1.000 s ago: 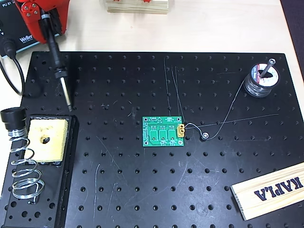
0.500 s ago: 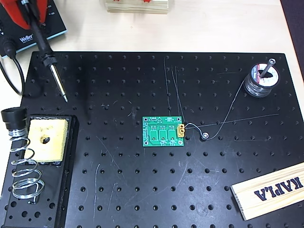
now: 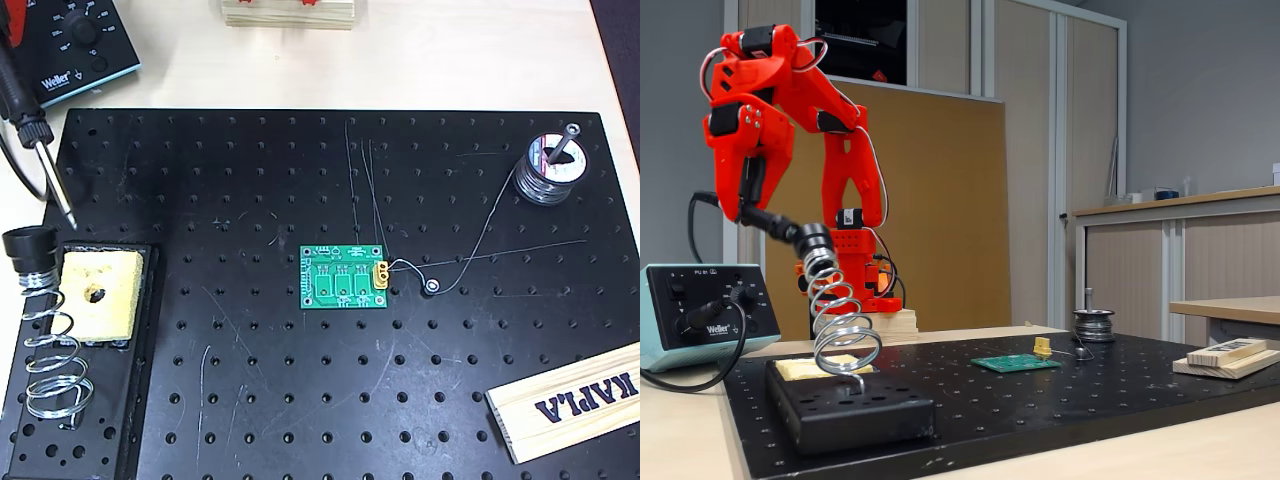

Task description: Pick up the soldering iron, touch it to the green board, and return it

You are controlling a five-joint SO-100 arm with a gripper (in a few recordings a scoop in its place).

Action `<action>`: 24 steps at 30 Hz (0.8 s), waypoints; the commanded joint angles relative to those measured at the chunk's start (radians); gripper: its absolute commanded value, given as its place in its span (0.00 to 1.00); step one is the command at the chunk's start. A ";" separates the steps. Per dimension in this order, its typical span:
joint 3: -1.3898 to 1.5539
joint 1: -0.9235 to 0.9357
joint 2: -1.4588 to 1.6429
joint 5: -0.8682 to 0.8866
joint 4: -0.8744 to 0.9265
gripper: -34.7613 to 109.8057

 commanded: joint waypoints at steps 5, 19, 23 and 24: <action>-0.092 0.041 0.023 -0.021 0.021 0.24; -0.225 0.020 -0.086 -0.028 0.025 0.24; -0.314 -0.021 -0.170 -0.006 0.034 0.24; -0.342 -0.035 -0.192 0.002 0.037 0.24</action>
